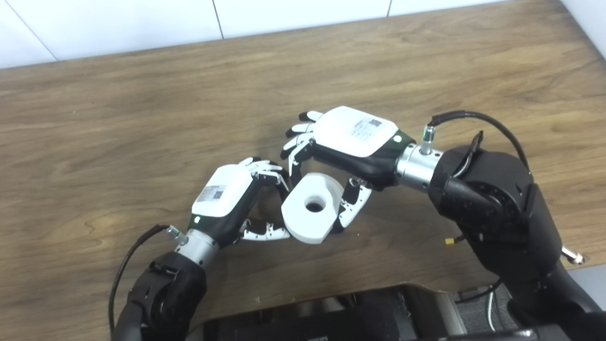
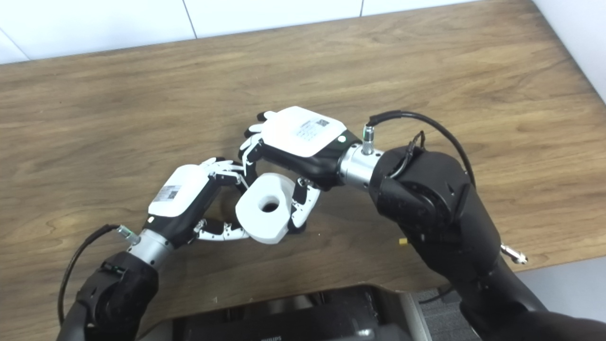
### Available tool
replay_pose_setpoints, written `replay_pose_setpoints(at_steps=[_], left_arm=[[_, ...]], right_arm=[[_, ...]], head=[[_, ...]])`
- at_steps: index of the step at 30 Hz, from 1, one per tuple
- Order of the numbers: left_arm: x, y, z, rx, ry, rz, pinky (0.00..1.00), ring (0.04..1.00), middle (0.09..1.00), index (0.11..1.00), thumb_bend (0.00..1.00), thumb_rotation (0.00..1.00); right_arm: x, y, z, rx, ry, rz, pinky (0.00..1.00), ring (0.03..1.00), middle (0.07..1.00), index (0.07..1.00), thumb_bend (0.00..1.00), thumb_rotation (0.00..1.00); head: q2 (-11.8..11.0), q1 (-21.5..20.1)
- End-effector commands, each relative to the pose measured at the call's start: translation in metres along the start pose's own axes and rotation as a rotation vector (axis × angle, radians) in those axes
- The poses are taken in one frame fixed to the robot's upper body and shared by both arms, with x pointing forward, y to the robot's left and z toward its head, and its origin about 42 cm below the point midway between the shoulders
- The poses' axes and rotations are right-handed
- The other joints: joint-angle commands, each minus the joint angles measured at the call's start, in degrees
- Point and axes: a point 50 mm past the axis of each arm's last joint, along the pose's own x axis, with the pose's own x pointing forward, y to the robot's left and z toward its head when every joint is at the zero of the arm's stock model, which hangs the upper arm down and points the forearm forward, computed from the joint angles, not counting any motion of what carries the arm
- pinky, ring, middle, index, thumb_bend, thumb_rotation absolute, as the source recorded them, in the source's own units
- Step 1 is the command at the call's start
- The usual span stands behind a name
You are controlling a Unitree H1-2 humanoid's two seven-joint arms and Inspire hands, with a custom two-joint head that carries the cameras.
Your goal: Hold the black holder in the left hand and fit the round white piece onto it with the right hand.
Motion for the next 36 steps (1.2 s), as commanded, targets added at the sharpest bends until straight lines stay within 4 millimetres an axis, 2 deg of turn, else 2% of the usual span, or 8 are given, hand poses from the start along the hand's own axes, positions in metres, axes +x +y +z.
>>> replay_pose_setpoints(at_steps=[1,20,26,27,28,29,31,36], left_arm=[[-0.0012,0.0003,-0.0058,0.009,0.044,-0.012,0.92,0.853,0.781,0.487,0.52,0.05],[-0.0005,-0.0007,-0.0045,0.008,0.043,-0.009,0.92,0.854,0.781,0.487,0.52,0.05],[-0.0001,-0.0013,-0.0038,0.011,0.042,-0.007,0.92,0.852,0.780,0.487,0.52,0.05],[-0.0001,-0.0012,-0.0038,0.011,0.043,-0.007,0.92,0.852,0.780,0.487,0.52,0.05],[-0.0001,-0.0011,-0.0037,0.011,0.043,-0.007,0.92,0.853,0.780,0.487,0.52,0.05],[0.0000,-0.0012,-0.0038,0.011,0.042,-0.006,0.92,0.853,0.780,0.487,0.52,0.05],[0.0001,-0.0011,-0.0039,0.011,0.044,-0.006,0.92,0.853,0.781,0.487,0.52,0.05],[0.0008,-0.0014,-0.0040,0.014,0.045,-0.004,0.92,0.850,0.779,0.487,0.52,0.05]], right_arm=[[-0.0002,-0.0054,0.0051,-0.025,-0.026,-0.045,1.00,0.919,0.819,0.482,0.53,0.13],[0.0029,-0.0043,-0.0033,-0.032,-0.009,-0.048,0.98,0.909,0.816,0.484,0.53,0.14],[0.0006,-0.0066,-0.0046,-0.026,0.003,-0.036,1.00,0.923,0.822,0.491,0.52,0.15],[0.0003,-0.0072,-0.0046,-0.025,0.007,-0.030,1.00,0.925,0.825,0.544,0.74,0.19],[0.0001,-0.0077,-0.0046,-0.025,0.009,-0.025,1.00,0.930,0.831,0.581,0.86,0.23],[-0.0001,-0.0082,-0.0046,-0.023,0.012,-0.020,1.00,0.935,0.837,0.611,0.93,0.26],[-0.0004,-0.0089,-0.0048,-0.024,0.016,-0.010,1.00,0.949,0.848,0.651,0.99,0.29],[-0.0013,-0.0111,-0.0038,-0.034,0.025,0.012,1.00,0.978,0.893,0.748,1.00,0.35]], head=[[-0.11,-0.24],[-0.18,-0.03],[-0.30,0.06],[-0.30,0.06],[-0.30,0.06],[-0.42,0.14],[-0.42,0.14],[-0.50,0.07]])
